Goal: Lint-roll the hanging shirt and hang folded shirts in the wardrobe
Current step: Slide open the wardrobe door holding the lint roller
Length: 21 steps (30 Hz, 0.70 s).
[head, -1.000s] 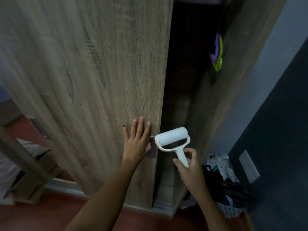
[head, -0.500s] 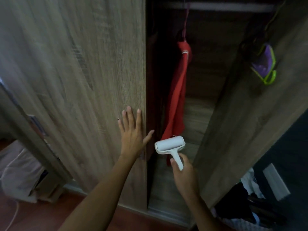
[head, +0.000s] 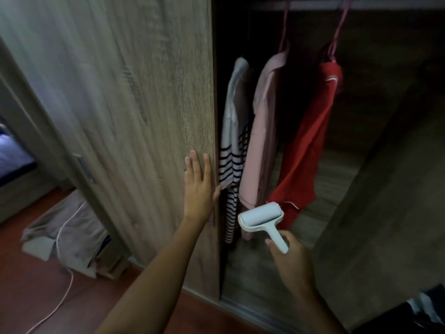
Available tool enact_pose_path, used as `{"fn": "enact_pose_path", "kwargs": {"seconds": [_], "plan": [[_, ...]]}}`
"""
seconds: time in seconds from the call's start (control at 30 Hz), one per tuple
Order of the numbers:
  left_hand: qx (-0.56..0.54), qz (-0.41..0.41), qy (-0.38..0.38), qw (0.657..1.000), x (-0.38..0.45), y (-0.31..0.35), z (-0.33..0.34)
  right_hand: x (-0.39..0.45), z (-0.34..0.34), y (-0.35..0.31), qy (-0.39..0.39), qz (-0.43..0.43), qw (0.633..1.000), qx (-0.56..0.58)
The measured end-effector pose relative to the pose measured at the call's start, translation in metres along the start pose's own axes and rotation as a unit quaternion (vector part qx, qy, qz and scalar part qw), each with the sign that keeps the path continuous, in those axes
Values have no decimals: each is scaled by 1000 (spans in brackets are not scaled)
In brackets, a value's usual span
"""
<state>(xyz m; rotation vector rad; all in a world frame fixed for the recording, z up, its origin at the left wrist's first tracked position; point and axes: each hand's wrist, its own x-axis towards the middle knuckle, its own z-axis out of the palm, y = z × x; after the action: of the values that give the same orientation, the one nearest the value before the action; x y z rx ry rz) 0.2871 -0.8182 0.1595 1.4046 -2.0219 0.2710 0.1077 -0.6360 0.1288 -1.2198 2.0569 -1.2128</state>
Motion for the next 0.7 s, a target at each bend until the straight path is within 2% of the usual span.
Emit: {"fn": "enact_pose_path", "kwargs": {"seconds": [0.47, 0.57, 0.63, 0.7], "plan": [[4, -54, -18, 998, -1, -48, -8, 12, 19, -18, -2, -21, 1000, 20], [6, -40, -12, 999, 1, -53, -10, 11, 22, -19, -2, -22, 1000, 12], [13, -2, -19, 1000, 18, -67, 1, 17, 44, -27, 37, -13, 999, 25], [7, -18, -16, 1000, 23, -62, 0, 19, 44, -33, 34, -17, 999, 35]]}}
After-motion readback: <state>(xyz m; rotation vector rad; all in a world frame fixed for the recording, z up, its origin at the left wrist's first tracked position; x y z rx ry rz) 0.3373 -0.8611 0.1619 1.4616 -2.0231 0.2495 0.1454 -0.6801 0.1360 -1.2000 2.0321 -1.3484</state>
